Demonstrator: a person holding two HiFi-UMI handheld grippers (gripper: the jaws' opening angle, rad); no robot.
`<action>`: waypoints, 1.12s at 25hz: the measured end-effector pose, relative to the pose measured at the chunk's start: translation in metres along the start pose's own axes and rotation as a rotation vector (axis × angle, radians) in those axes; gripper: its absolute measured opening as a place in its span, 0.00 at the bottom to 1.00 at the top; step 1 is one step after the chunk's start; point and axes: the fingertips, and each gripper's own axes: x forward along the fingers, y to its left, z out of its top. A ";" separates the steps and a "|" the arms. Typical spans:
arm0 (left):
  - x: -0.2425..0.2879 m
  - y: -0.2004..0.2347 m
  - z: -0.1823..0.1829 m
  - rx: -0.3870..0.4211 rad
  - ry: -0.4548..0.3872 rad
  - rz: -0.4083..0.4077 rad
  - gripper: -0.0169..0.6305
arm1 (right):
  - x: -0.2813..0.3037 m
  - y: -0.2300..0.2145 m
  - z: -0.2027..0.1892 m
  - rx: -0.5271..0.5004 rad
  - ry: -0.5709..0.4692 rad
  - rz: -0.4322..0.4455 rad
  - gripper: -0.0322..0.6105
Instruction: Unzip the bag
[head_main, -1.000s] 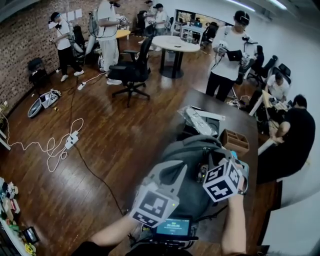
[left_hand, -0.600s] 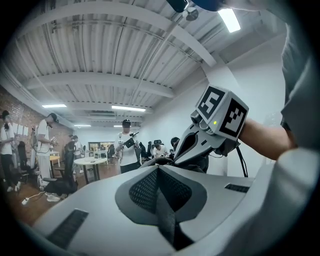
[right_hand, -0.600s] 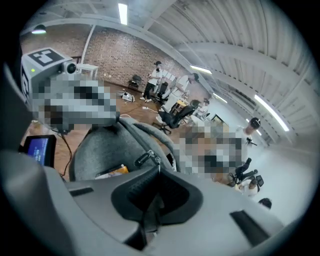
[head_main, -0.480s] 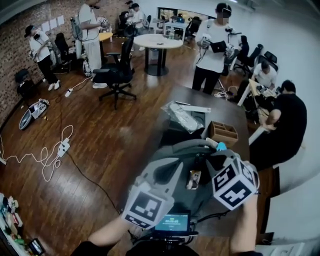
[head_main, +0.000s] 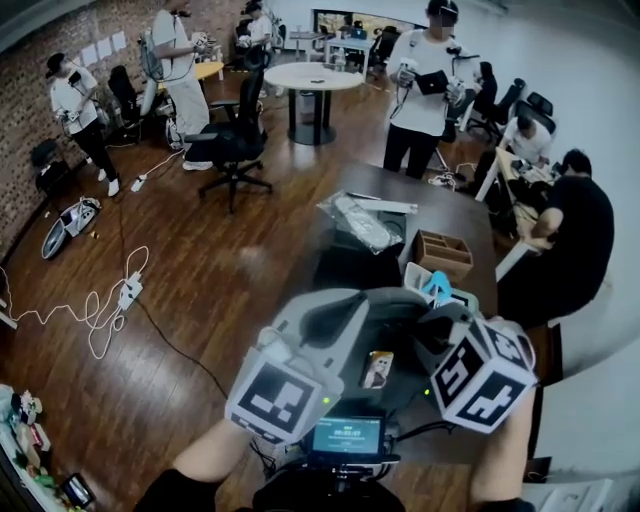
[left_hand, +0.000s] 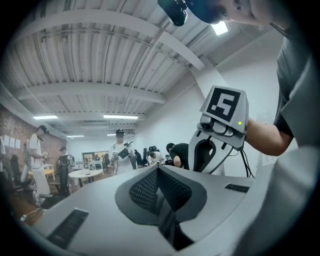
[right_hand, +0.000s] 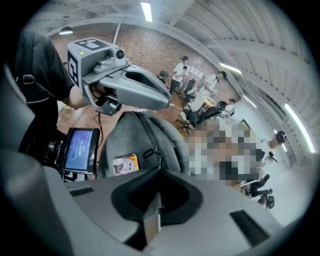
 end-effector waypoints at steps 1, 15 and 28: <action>0.008 -0.004 -0.004 0.016 0.022 -0.046 0.02 | -0.001 0.004 -0.001 -0.001 -0.010 0.005 0.07; 0.019 -0.037 -0.025 0.108 0.192 -0.314 0.03 | -0.009 0.020 -0.010 0.030 -0.098 0.057 0.07; 0.024 -0.038 -0.033 0.116 0.241 -0.349 0.03 | -0.007 0.014 -0.010 0.055 -0.107 0.077 0.07</action>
